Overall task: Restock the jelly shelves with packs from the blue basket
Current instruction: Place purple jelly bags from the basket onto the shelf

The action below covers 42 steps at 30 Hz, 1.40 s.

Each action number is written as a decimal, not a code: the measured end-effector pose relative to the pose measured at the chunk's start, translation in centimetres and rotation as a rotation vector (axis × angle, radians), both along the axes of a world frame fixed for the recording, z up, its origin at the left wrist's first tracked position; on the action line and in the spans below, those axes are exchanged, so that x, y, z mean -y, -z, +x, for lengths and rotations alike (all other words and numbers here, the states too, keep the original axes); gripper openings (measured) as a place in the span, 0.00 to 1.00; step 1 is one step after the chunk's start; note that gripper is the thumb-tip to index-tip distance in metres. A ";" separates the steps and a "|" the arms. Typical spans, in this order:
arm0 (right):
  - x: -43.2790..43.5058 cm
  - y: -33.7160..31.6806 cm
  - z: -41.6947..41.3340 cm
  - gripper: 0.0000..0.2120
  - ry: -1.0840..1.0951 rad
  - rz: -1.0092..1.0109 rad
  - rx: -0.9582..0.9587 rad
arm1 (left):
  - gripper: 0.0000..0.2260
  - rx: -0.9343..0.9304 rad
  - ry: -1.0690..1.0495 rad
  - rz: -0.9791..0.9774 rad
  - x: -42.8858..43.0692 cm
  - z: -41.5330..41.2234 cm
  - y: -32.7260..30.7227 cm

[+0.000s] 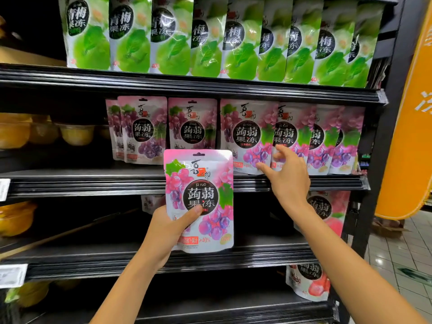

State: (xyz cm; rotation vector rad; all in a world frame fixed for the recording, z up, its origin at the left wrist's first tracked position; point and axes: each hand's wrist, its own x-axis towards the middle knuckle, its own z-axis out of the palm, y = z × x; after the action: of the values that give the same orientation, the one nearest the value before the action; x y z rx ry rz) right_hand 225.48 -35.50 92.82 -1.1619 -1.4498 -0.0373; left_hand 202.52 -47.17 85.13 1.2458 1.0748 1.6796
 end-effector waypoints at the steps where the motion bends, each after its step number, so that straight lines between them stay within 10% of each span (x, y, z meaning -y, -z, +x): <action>1: 0.4 0.1 0.0 0.26 -0.024 0.027 -0.021 | 0.11 0.007 0.003 0.001 0.0 0.1 -0.2; 4: 2.5 0.4 -0.4 0.14 -0.252 0.113 -0.117 | 0.14 0.033 0.007 0.018 -0.2 0.4 -1.1; 10: 7.4 1.1 -2.3 0.11 -0.957 -0.460 -0.081 | 0.17 0.028 0.024 0.094 -0.6 1.7 -3.8; 17: 6.3 -2.8 -1.9 0.08 -0.818 -0.441 -0.309 | 0.17 -0.052 -0.102 0.120 -0.7 2.0 -7.4; 23: 3.7 -5.8 -2.6 0.05 -0.725 -0.353 -0.386 | 0.17 -0.576 -0.324 0.445 -0.4 3.5 -6.7; 30: 1.5 -4.7 -4.7 0.04 -0.619 -0.219 -0.346 | 0.21 -1.073 -0.509 0.359 -2.5 5.3 -5.5; 42: 1.4 -2.3 -2.4 0.13 -0.347 -0.018 -0.059 | 0.25 -1.217 -0.562 0.345 -4.1 6.3 -3.8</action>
State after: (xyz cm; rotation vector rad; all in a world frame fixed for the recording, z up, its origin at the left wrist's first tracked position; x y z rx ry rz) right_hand 223.08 -36.94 95.11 -0.9042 -1.5830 0.2493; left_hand 208.84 -43.05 88.97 2.5043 2.0177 1.4343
